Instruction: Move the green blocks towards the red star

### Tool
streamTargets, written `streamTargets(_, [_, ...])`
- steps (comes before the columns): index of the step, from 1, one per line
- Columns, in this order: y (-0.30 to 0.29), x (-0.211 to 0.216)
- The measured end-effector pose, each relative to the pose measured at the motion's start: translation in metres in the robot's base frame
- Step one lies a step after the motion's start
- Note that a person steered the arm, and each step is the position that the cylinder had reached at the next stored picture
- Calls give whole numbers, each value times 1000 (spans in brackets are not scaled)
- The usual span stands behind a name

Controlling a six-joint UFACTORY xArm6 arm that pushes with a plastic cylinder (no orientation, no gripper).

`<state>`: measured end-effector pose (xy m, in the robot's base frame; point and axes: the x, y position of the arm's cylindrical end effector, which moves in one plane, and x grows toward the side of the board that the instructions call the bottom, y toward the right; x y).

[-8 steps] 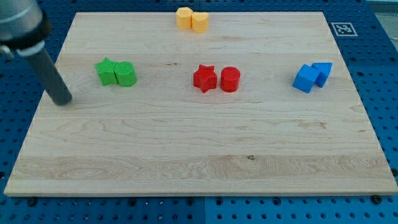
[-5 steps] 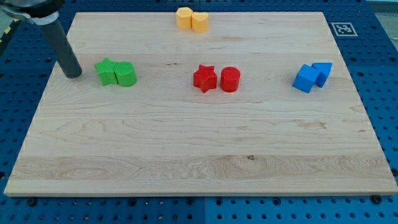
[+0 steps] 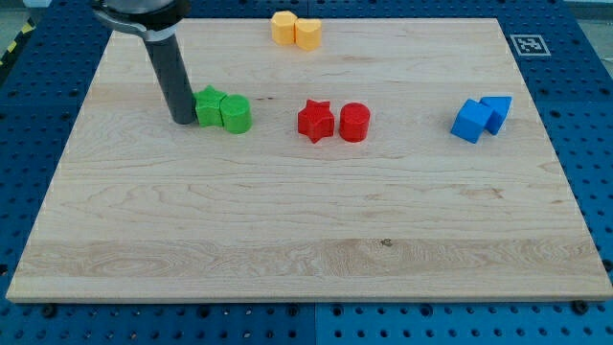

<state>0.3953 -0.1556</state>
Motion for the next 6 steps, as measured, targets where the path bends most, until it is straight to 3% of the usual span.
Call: streamTargets(6, [57,11])
